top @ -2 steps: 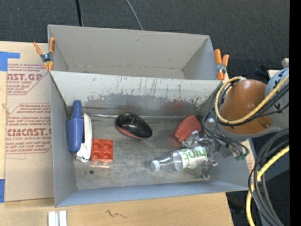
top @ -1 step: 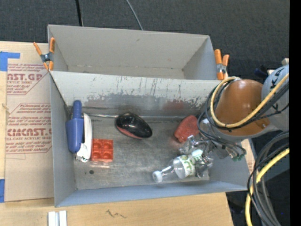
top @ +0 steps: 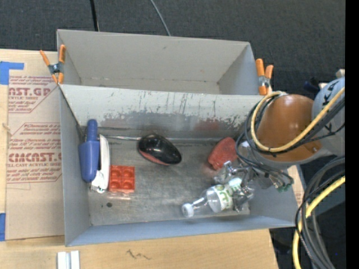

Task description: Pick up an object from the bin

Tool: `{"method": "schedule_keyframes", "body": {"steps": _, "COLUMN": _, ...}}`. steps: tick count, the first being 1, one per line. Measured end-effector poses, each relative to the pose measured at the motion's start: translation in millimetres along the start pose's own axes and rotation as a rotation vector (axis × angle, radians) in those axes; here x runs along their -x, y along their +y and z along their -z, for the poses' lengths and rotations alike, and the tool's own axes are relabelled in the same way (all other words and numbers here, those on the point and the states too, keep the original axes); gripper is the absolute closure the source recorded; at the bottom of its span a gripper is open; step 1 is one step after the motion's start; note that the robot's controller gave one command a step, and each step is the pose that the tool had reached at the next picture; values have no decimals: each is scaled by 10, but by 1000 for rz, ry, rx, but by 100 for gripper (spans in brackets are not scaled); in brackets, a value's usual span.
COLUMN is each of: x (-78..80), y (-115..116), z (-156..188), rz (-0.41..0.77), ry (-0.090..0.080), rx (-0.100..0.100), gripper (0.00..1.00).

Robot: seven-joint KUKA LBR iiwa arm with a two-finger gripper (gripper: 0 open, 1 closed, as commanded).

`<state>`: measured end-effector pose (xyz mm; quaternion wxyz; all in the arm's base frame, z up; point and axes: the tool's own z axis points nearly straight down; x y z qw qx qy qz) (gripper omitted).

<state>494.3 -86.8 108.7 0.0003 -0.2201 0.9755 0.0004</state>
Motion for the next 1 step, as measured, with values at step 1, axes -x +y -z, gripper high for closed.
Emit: {"method": "schedule_keyframes", "body": {"steps": 1, "x": 130, "y": -76, "z": 1207, "rz": 1, "ry": -2, "rx": -1, "gripper": 100}}
